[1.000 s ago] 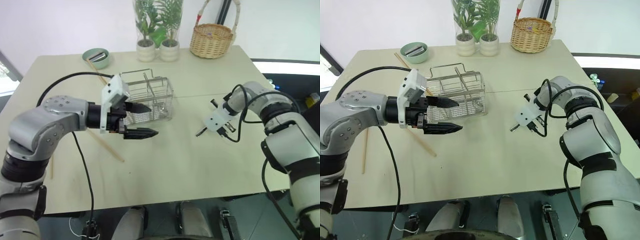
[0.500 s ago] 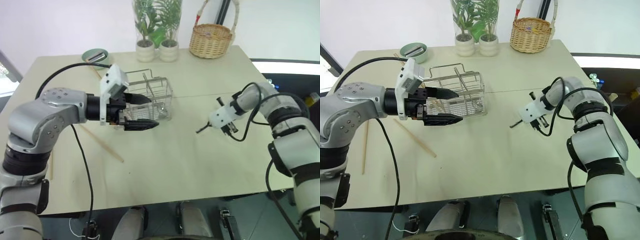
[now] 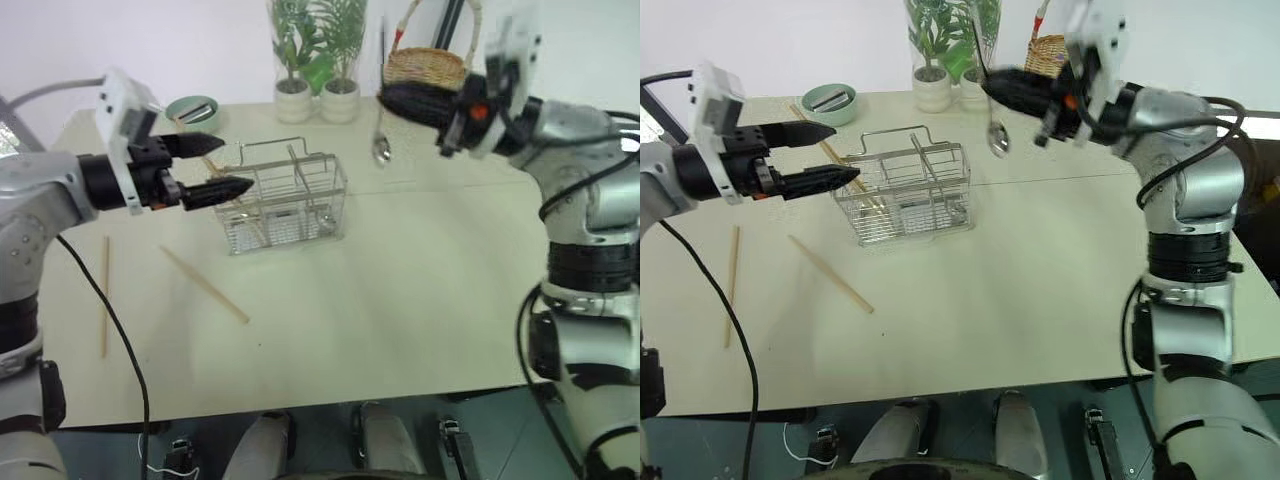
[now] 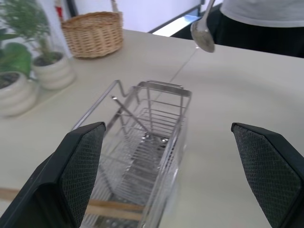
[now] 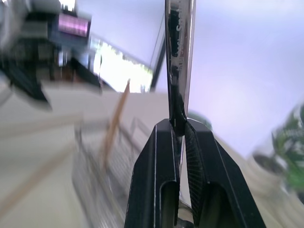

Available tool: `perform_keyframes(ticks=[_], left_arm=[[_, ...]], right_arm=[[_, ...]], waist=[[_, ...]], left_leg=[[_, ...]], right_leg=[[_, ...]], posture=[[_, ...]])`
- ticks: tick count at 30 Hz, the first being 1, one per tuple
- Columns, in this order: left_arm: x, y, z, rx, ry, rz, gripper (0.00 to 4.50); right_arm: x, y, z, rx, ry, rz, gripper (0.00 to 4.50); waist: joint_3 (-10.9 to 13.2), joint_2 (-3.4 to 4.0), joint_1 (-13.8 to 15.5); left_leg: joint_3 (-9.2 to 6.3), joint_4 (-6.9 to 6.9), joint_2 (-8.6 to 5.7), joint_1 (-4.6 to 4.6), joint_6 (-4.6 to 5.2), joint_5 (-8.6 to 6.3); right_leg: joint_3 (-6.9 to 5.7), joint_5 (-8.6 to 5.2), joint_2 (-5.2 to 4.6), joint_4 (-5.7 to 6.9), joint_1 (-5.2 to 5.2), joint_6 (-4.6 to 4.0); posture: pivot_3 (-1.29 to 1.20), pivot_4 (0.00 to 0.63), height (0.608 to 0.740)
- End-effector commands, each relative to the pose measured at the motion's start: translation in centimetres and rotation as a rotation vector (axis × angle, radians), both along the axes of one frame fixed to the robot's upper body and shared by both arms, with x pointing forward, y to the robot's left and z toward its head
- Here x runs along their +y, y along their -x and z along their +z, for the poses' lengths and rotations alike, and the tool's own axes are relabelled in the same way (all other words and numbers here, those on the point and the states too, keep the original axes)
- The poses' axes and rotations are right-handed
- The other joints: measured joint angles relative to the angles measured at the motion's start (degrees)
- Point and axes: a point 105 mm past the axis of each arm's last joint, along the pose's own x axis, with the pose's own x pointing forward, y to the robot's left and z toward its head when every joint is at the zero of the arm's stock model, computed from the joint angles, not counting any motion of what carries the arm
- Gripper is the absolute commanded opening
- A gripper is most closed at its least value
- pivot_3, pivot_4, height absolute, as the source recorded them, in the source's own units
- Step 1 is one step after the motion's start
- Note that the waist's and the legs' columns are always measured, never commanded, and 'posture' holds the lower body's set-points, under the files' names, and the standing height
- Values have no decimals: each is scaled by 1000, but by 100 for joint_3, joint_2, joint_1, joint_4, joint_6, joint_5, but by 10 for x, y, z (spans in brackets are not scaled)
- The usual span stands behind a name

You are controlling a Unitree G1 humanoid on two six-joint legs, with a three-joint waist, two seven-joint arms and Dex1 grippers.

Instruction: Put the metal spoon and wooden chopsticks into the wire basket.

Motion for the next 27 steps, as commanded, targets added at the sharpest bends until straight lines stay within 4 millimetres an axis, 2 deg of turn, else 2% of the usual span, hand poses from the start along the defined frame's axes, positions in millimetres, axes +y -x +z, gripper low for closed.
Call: perform_keyframes(ticks=[1,4,7,11,14,18,21,24,27], left_arm=[[5,2,13,-67,-12,19,4500],[5,2,15,-75,-11,20,4500],[4,4,17,-83,-7,17,4500],[3,6,18,-92,-3,23,4500],[3,8,19,-96,-1,29,4500],[4,9,19,-96,-3,39,4500],[9,10,19,-92,-7,64,4500],[17,10,18,-89,-8,103,4500],[34,10,23,-91,29,188,4500]], right_arm=[[16,7,16,16,-111,13,60],[30,1,4,50,-121,8,60],[41,-15,-18,95,-101,-47,60],[46,-38,-47,126,-64,-130,60],[49,-47,-65,164,-51,-150,60],[51,-54,-78,217,-56,-180,1626],[45,-57,-74,211,-59,-207,3226],[32,-55,-59,199,-81,-207,3226],[9,-42,-29,155,-116,-151,3226]], waist=[[-1,-2,36],[-6,-9,61],[-10,-16,21],[-10,-17,-4],[-10,-16,-14],[-10,-16,-19],[-10,-16,-15],[-9,-15,-9],[-7,-12,23]], left_leg=[[1,0,-2,-3,0,0],[-7,10,-8,-33,0,1],[-5,13,-12,-41,1,1],[-4,9,-11,-41,1,1],[-4,9,-9,-40,-1,3],[-5,9,-6,-39,-2,4],[-5,9,-7,-39,-2,4],[-5,9,-7,-39,-2,4],[-6,10,-8,-41,-2,3]], right_leg=[[0,1,-1,0,-4,0],[-2,4,-2,1,-28,-2],[-1,17,-3,0,-36,1],[-1,17,-1,3,-38,1],[-1,17,2,8,-40,0],[-1,18,5,9,-40,-1],[-1,18,5,8,-40,-2],[-1,18,5,8,-39,-2],[-1,18,4,7,-39,-2]], posture=[[0,150,700],[0,150,700],[0,150,700],[0,150,700],[0,150,700],[0,150,700],[0,150,700],[0,150,700],[0,150,700]])
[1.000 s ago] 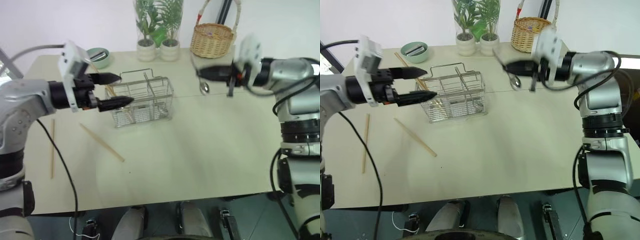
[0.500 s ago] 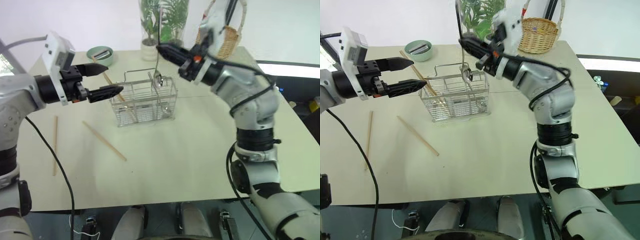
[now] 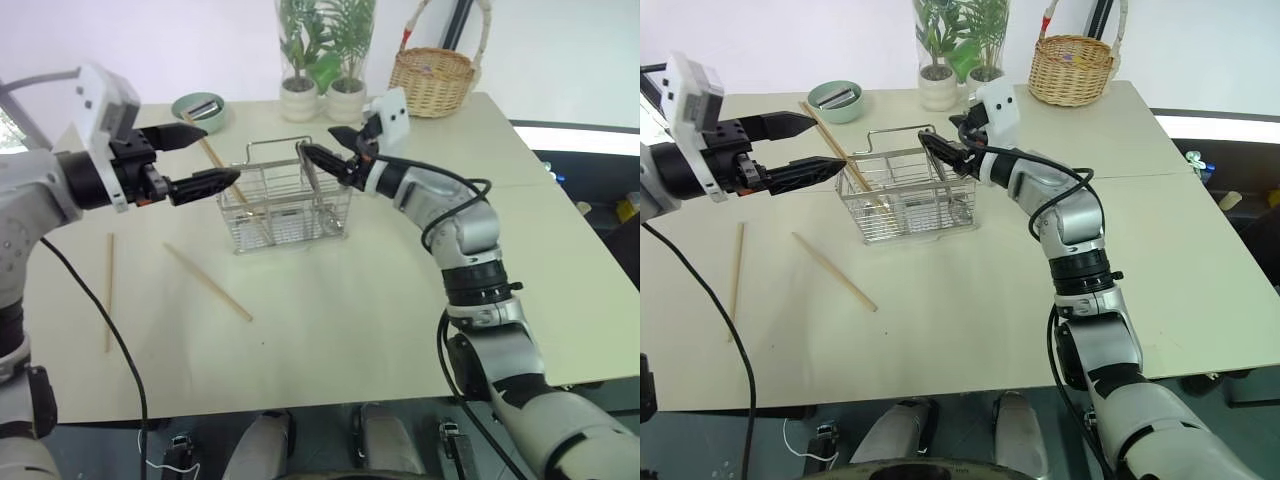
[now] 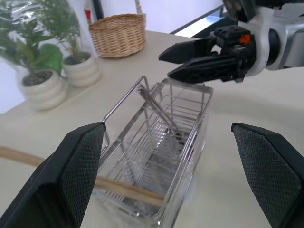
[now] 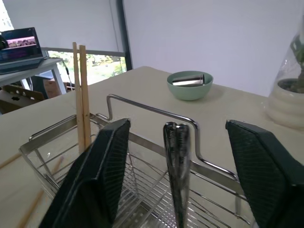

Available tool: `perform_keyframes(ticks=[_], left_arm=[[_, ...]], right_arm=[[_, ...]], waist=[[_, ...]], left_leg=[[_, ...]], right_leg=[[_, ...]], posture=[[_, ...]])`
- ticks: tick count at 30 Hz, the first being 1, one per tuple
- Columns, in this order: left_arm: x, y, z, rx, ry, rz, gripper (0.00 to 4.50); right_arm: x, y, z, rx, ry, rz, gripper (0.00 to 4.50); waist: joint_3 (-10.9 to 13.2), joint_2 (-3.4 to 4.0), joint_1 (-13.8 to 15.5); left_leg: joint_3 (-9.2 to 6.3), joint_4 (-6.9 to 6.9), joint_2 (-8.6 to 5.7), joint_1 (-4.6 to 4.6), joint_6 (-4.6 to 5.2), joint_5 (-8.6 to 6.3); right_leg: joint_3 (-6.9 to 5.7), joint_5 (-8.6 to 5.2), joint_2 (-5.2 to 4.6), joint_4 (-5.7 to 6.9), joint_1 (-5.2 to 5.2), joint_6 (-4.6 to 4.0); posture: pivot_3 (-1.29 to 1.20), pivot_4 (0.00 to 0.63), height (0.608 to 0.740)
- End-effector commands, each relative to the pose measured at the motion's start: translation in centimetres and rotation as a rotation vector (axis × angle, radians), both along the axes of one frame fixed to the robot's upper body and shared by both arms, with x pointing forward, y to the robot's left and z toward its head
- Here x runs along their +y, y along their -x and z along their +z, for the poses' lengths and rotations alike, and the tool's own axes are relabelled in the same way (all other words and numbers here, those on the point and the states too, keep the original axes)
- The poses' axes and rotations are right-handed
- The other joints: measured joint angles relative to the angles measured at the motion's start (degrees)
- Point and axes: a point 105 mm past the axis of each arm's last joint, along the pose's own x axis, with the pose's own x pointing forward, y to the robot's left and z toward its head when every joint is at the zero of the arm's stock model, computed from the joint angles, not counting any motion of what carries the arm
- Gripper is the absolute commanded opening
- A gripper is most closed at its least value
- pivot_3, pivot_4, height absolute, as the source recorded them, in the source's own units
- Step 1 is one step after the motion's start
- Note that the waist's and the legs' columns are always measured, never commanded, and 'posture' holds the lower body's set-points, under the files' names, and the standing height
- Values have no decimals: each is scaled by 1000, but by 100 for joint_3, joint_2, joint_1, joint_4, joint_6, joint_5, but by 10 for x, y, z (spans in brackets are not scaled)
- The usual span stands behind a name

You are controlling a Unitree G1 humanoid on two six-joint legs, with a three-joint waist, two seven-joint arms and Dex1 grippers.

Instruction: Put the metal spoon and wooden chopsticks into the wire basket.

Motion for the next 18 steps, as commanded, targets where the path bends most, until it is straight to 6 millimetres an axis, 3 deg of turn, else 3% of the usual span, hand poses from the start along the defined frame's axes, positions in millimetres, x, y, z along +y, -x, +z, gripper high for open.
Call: perform_keyframes(ticks=[1,5,9,14,18], left_arm=[[22,5,21,-71,44,106,4500],[61,-4,32,-88,136,358,4500],[116,-17,5,83,64,819,4500],[146,-10,-31,286,109,1099,4500],[159,-8,-68,444,126,1181,4500]], right_arm=[[-26,23,62,-143,-90,76,3226],[-47,74,84,-162,-65,327,3226],[-63,121,54,-135,148,491,3226],[-71,139,16,-29,228,503,3226],[-70,151,-3,25,256,523,3226]], waist=[[0,-1,16],[-1,-2,11],[-10,-17,17],[-14,-24,15],[-17,-29,22]], left_leg=[[-1,1,0,0,0,0],[-1,-3,1,0,4,-2],[2,-6,5,9,16,-10],[18,14,2,10,22,-13],[18,11,8,10,18,-12]], right_leg=[[0,0,0,0,1,0],[-1,-1,-1,-7,4,1],[-4,-4,1,-12,18,5],[0,-7,-6,-10,22,20],[-1,-5,-4,-4,16,19]], posture=[[0,150,700],[0,150,700],[0,150,700],[0,150,700],[0,150,700]])
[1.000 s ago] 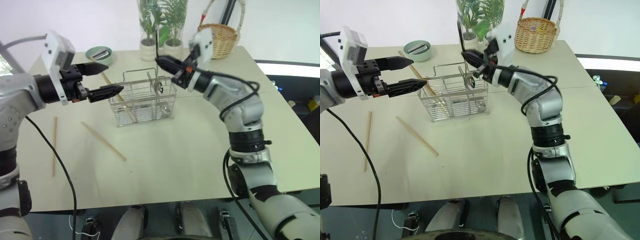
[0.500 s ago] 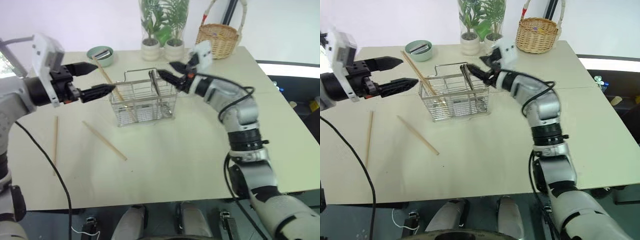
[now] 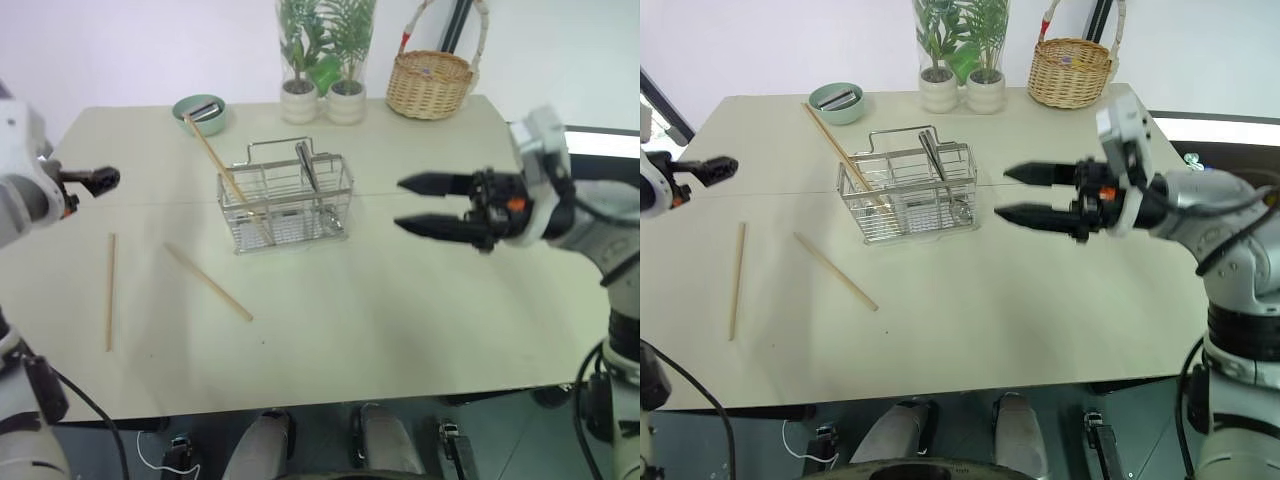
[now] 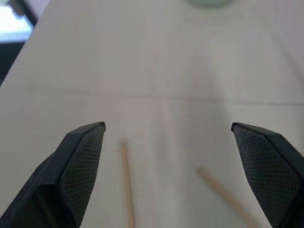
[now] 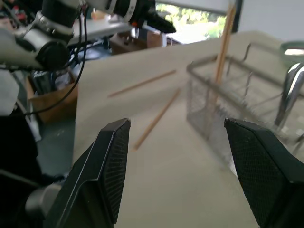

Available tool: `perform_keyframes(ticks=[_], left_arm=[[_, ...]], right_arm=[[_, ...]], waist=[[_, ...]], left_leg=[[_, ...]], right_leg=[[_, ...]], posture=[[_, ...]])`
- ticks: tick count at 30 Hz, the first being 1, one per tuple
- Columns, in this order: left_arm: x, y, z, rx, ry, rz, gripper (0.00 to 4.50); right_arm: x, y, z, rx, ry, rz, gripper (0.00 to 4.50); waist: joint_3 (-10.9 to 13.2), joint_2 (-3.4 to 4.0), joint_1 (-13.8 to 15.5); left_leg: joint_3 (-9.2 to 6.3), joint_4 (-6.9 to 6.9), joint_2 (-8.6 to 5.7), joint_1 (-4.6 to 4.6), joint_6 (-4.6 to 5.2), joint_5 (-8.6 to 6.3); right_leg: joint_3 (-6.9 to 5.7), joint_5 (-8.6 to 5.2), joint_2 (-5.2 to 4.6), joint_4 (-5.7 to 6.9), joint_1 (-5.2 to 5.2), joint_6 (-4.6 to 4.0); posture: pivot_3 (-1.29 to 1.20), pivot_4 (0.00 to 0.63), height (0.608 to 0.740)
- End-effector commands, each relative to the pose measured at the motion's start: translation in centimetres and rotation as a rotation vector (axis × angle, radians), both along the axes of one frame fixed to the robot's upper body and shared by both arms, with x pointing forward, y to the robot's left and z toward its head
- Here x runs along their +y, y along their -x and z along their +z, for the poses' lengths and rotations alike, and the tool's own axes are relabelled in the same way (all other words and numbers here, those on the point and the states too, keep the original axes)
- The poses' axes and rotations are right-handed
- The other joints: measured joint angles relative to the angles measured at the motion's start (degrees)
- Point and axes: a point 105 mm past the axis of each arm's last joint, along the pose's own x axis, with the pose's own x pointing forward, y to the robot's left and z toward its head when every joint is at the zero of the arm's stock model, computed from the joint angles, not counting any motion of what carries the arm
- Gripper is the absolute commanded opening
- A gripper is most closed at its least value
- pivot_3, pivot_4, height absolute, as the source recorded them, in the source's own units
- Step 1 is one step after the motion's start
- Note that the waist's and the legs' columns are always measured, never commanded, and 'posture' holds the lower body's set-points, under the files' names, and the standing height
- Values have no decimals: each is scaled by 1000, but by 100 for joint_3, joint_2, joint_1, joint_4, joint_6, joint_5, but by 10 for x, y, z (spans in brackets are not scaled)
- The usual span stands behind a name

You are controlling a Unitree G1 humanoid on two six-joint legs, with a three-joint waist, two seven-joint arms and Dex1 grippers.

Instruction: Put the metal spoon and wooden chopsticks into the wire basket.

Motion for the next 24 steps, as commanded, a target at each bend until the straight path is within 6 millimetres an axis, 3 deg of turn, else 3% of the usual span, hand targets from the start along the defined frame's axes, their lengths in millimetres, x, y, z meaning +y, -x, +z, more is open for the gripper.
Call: perform_keyframes(ticks=[1,6,17,24], left_arm=[[17,6,-15,51,43,77,4500],[35,7,-54,139,126,132,4500],[37,-38,-90,225,131,50,4500],[38,-52,-105,284,81,19,4500]], right_arm=[[5,16,3,-31,11,48,3226],[8,25,-10,1,20,42,3226],[10,30,-9,31,-40,6,3226],[9,31,-10,30,-46,-24,3226]], waist=[[0,0,3],[-7,-12,39],[-20,-35,229],[-21,-36,208]], left_leg=[[0,0,0,-1,-1,0],[-1,-2,-2,-5,-2,0],[-3,4,-7,-13,-3,0],[0,-1,-6,-15,-2,-1]], right_leg=[[0,0,-1,0,-2,0],[0,1,-4,-4,-2,-2],[-2,1,-9,-9,-3,-3],[-2,1,-11,-8,-11,-2]], posture=[[0,150,700],[0,150,700],[0,150,700],[0,150,700]])
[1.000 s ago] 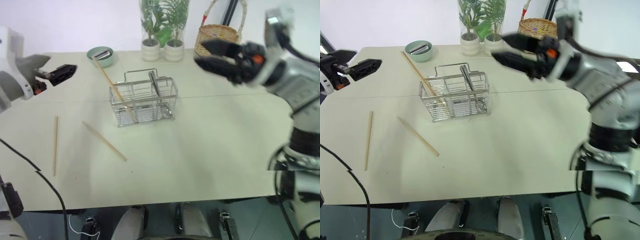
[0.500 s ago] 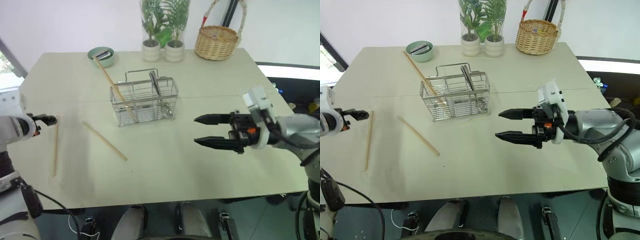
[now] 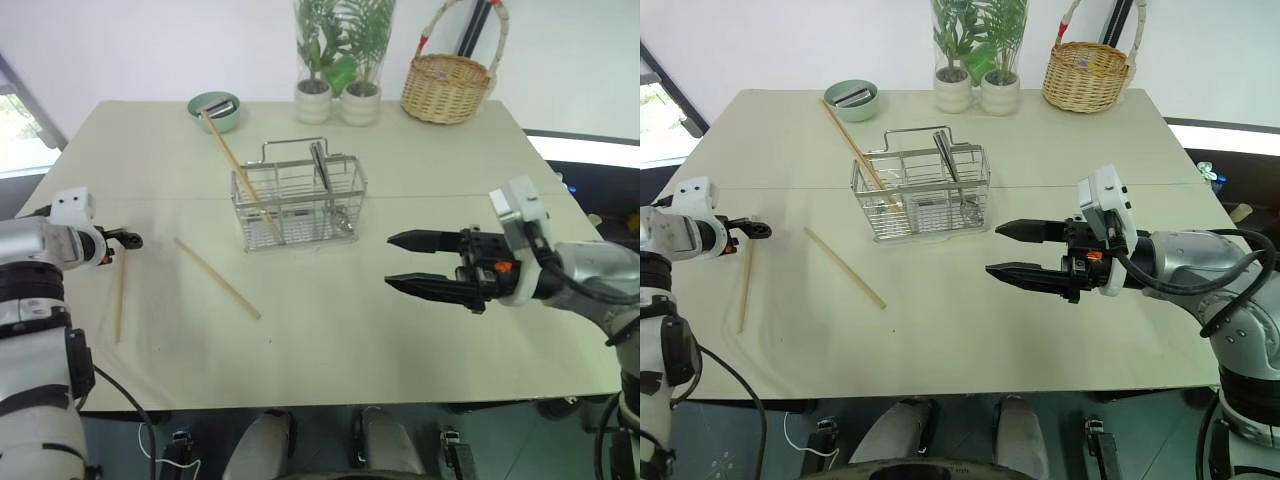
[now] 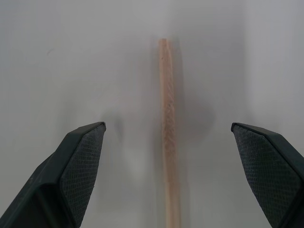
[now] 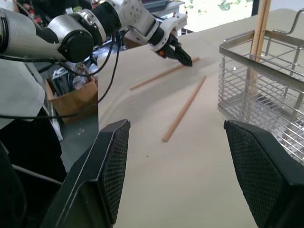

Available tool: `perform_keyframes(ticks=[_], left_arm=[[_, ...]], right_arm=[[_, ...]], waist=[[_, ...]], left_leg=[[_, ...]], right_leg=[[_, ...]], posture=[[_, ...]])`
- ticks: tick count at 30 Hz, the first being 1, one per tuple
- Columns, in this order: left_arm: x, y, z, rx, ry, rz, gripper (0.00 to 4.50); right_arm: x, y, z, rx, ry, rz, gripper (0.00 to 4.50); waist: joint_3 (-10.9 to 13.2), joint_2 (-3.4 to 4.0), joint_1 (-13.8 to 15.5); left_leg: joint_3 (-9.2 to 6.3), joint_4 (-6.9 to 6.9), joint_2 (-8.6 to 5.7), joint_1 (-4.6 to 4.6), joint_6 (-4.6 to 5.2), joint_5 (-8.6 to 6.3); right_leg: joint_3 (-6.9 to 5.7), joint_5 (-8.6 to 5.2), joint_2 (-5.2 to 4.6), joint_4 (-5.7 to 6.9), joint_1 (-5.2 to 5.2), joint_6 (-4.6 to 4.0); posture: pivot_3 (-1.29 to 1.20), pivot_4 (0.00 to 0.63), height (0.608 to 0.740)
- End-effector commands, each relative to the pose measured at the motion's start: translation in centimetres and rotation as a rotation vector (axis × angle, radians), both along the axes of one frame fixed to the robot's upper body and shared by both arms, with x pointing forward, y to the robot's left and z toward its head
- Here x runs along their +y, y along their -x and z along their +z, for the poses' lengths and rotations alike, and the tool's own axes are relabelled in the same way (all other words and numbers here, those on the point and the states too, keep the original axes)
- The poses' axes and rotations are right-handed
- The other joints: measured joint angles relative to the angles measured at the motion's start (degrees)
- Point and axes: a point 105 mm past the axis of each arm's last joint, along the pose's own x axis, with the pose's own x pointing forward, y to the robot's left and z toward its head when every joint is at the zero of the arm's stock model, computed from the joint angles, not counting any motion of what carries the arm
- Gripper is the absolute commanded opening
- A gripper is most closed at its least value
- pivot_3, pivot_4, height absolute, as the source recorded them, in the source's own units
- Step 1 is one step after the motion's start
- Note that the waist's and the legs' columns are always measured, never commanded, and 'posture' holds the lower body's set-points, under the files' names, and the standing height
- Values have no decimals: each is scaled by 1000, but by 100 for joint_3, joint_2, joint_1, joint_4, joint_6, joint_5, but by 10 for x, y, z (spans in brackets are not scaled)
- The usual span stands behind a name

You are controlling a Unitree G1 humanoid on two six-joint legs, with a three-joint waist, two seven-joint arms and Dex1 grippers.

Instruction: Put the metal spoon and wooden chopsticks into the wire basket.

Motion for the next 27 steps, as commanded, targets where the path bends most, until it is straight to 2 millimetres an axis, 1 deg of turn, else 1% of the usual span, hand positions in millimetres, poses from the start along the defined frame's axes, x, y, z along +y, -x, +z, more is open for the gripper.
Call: perform_keyframes(ticks=[1,3,4,6,10,13,15,16,18,19,21,22,24,26,27], left_arm=[[6,-5,5,-5,-55,-16,4242],[2,-7,1,6,-54,-33,3604],[1,-8,0,9,-52,-38,3161],[1,-9,-2,11,-48,-36,2200],[-2,-11,-3,9,-33,-30,39],[-4,-13,-2,6,-27,-28,39],[-3,-14,3,-11,-28,-22,39],[-1,-16,7,-29,-37,-16,39],[8,-22,26,-131,-83,20,39],[14,-26,40,-204,-114,39,39],[21,-34,78,-401,-166,59,39],[22,-36,90,-464,-178,63,39],[15,-38,140,-734,-130,59,39],[4,-27,197,-1021,-45,45,39],[0,-21,212,-1096,-21,39,39]], right_arm=[[-1,6,10,-49,-10,-3,3260],[-2,5,10,-49,-12,-14,3270],[-3,5,10,-49,-14,-18,3270],[-4,5,12,-47,-20,-25,3270],[-5,5,11,-44,-20,-31,3270],[-5,6,10,-41,-13,-26,3270],[-6,6,9,-38,-8,-24,3270],[-6,6,8,-37,-4,-24,3270],[-8,5,6,-36,9,-30,3270],[-9,4,5,-34,12,-36,3270],[-12,2,4,-32,20,-53,3270],[-14,1,4,-31,23,-58,3270],[-17,0,3,-28,28,-72,3270],[-19,0,3,-25,26,-83,3270],[-19,0,3,-25,25,-85,3270]], waist=[[0,0,-1],[0,0,-5],[0,0,-18],[-1,-1,-42],[-2,0,-64],[-3,2,-61],[-3,2,-59],[-3,2,-59],[-2,1,-61],[-2,-4,-63],[-3,-11,-62],[0,-18,-62],[-1,-22,-60],[0,-30,-59],[0,-30,-62]], left_leg=[[0,0,0,0,0,0],[0,1,0,1,1,0],[0,2,0,2,1,0],[-1,4,0,2,1,0],[-1,3,0,6,1,1],[-1,3,0,6,2,1],[-2,4,0,6,2,1],[-1,4,0,6,2,1],[-2,4,0,6,2,1],[-4,4,0,4,2,1],[-5,4,3,2,1,1],[-5,4,3,0,1,1],[-5,4,3,-3,0,1],[-5,6,2,-7,0,1],[-4,8,2,-7,0,1]], right_leg=[[0,0,0,0,1,0],[0,0,-1,1,3,1],[0,0,-1,1,4,1],[0,0,0,1,7,1],[-1,0,0,3,9,2],[-1,0,1,4,8,2],[-1,0,0,4,9,3],[-1,0,0,4,9,3],[-1,1,1,4,9,3],[-2,1,1,4,7,3],[-2,1,2,3,5,3],[-2,1,2,3,4,3],[-2,2,0,2,2,3],[-2,2,-3,0,1,3],[-2,2,-7,-3,2,4]], posture=[[0,150,700],[0,150,700],[0,150,700],[0,150,700],[0,150,700],[0,150,700],[0,150,700],[0,150,700],[0,150,700],[0,150,700],[0,150,700],[0,150,700],[0,150,700],[0,150,700],[0,150,700]])
